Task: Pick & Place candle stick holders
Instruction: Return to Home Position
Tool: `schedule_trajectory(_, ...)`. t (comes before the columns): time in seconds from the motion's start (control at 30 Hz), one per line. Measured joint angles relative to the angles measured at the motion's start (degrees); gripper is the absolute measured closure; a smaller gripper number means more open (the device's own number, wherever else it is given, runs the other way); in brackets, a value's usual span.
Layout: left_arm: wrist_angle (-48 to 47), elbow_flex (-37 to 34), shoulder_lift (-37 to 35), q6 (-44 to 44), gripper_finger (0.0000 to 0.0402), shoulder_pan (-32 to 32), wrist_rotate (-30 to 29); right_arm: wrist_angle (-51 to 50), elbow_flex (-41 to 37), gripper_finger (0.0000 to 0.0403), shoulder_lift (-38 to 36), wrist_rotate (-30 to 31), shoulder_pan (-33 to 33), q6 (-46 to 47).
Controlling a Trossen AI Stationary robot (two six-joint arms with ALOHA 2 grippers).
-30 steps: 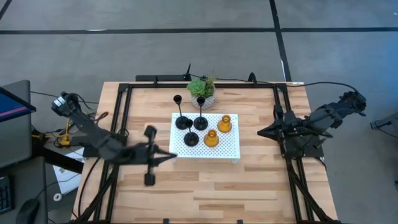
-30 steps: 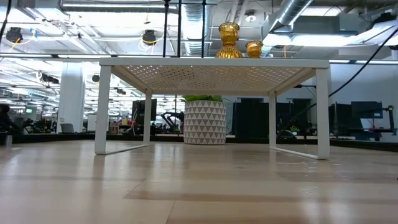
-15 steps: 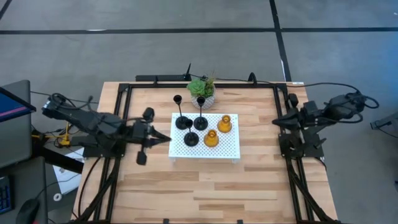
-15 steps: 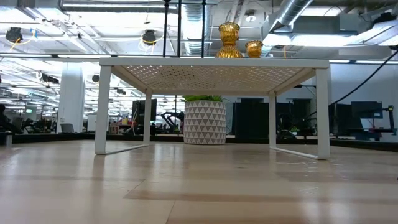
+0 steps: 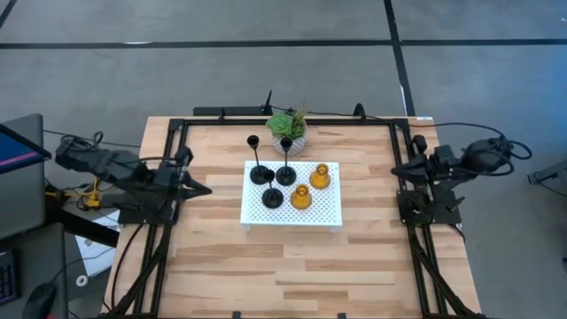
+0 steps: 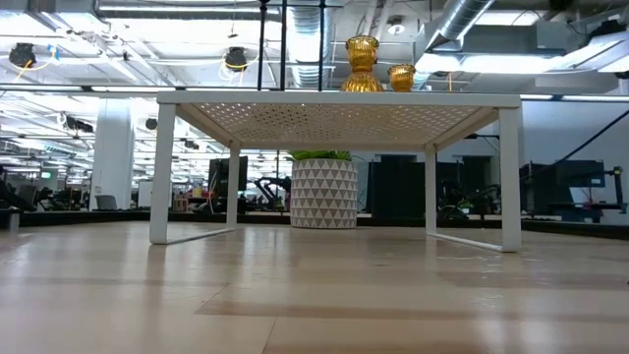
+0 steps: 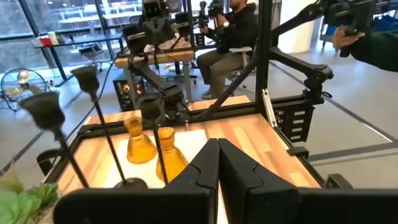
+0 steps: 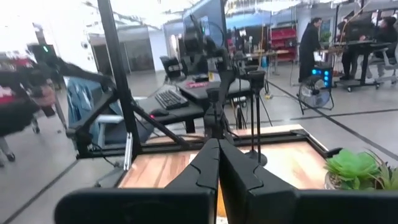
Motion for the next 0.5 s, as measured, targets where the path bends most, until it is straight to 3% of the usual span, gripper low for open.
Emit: schedule_trajectory(0.5, 0.35, -14.25, -16.57, -5.89, 0.0397, 0.0, 0.83, 5.93, -9.75, 0.0403, -11.08, 2.58, 0.0, -1.06)
